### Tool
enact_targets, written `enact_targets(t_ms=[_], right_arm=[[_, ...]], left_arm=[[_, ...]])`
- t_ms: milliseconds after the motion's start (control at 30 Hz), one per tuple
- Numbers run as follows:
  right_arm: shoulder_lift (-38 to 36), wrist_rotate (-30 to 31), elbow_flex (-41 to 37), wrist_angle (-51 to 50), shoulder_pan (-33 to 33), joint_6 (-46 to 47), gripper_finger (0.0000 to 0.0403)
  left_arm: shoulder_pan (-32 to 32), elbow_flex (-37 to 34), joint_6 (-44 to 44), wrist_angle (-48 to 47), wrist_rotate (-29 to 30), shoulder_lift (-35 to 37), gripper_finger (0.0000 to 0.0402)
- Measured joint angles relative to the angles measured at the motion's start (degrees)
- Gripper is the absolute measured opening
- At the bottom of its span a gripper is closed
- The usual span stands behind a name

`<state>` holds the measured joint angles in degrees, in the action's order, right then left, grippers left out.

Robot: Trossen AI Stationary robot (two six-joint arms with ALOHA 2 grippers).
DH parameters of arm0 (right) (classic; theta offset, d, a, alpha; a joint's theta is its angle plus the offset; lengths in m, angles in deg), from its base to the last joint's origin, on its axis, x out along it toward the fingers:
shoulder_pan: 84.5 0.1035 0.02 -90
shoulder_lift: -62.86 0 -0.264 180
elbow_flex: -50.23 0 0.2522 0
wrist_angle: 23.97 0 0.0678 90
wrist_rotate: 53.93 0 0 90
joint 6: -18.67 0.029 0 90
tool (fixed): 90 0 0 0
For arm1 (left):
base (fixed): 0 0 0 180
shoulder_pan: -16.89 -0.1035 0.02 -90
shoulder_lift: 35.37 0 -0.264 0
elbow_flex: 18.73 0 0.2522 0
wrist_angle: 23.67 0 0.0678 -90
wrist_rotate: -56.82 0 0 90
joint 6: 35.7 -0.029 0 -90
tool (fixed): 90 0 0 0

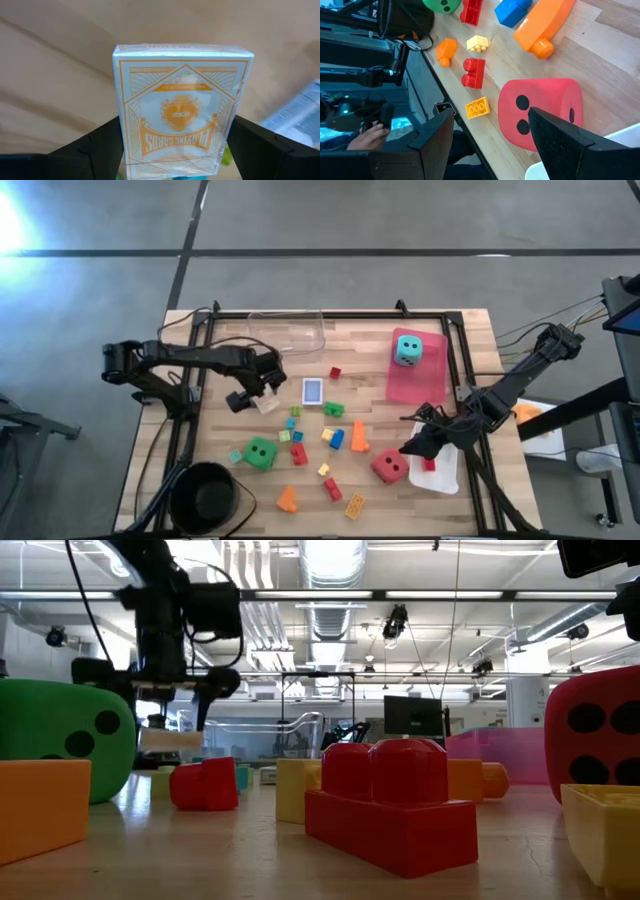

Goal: Pick & Place Toys
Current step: Put the orange deck of cards box into the transparent bin

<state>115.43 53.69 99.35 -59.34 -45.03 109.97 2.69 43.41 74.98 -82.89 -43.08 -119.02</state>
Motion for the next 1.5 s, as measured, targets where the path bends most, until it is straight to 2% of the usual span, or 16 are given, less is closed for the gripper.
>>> enact_targets(t_ms=[333, 1067, 1500], right_arm=[[0.01, -0.01, 0.00, 0.00, 0.00, 0.14, 0.0251], [0.02, -0.01, 0.00, -0.02, 0.02, 0.10, 0.0251], [0.01, 0.00, 0.00, -0.01, 0.00, 0.05, 0.0251]], left_arm=[[-1.89, 13.10, -4.21, -13.97, 7.31, 0.02, 0.0304], [-13.00, 21.92, -9.11, -15.49, 8.87, -0.63, 0.0304], [-18.31, 36.05, -21.29, -22.60, 8.57, -12.83, 0.0304]])
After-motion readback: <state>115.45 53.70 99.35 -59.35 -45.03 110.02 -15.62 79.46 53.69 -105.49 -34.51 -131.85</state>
